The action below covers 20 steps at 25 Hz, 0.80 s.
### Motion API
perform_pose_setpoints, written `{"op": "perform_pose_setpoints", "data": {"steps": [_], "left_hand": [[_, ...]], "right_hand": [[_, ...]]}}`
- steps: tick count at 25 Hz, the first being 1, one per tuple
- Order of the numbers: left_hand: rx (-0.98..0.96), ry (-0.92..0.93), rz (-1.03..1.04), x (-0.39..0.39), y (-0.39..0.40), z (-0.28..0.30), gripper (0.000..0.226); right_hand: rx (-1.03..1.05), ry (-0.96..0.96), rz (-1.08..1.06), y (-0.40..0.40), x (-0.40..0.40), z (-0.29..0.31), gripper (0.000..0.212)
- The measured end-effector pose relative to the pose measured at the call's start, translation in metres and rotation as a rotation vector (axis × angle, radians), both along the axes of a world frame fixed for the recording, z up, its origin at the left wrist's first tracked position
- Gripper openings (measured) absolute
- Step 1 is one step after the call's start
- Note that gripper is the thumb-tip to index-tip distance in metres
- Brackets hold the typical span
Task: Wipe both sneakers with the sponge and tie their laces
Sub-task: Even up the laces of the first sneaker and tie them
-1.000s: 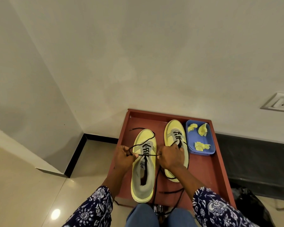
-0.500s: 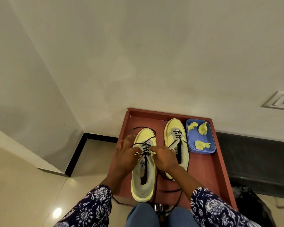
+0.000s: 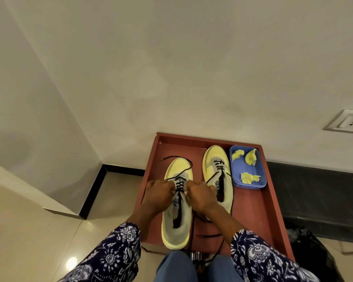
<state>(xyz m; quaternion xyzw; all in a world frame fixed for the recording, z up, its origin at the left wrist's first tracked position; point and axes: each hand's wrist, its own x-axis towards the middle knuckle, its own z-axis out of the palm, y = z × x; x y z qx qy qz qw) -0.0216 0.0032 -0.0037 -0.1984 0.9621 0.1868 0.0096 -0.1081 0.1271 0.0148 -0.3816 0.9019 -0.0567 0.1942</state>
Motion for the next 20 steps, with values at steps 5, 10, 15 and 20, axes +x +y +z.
{"op": "perform_pose_setpoints", "data": {"steps": [5,10,15,20], "left_hand": [[0.085,0.123,0.000,0.003,0.000,-0.006,0.017],[0.046,0.172,-0.024,0.006,0.003,-0.009,0.016],[0.022,0.186,-0.014,0.009,0.005,-0.011,0.008],[0.039,0.189,-0.004,0.011,0.003,-0.015,0.005]], "right_hand": [[0.048,0.114,0.023,0.001,0.006,-0.003,0.030],[0.052,0.196,0.040,0.001,0.006,-0.006,0.032],[0.062,0.225,0.030,0.004,0.007,-0.004,0.035],[0.063,0.233,0.018,0.005,0.007,-0.003,0.036]]}}
